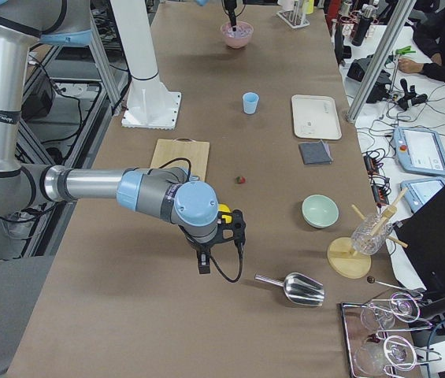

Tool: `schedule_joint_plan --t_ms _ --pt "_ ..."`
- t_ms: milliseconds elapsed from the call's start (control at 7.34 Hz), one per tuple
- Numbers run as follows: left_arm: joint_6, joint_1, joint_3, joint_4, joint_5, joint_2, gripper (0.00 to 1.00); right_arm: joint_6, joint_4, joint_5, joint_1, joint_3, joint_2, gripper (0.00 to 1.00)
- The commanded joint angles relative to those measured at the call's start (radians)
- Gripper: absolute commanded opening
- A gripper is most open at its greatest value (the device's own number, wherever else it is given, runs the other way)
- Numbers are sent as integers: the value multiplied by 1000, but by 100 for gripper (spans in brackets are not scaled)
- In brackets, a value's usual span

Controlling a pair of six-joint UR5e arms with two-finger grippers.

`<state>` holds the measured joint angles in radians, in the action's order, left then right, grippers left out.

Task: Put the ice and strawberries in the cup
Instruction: 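Lower the left gripper into the pink bowl and grasp an ice cube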

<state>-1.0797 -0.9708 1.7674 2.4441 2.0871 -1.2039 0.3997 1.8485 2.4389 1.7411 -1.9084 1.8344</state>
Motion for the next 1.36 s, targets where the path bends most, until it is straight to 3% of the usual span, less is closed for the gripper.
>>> schedule_joint_plan --t_ms 0,545,681,953,1226 --pt "-3 24 0 0 -18 6 66 -1 0 0 2 3 0 100" --pt "9 26 1 3 -24 26 59 -1 3 0 2 3 2 100" --pt "7 26 1 3 -24 26 47 1 3 0 2 3 0 100" --pt "6 26 1 -2 -24 18 0 1 1 0 2 3 8 100" --pt "15 17 50 -38 48 12 0 1 3 2 2 2 8 100"
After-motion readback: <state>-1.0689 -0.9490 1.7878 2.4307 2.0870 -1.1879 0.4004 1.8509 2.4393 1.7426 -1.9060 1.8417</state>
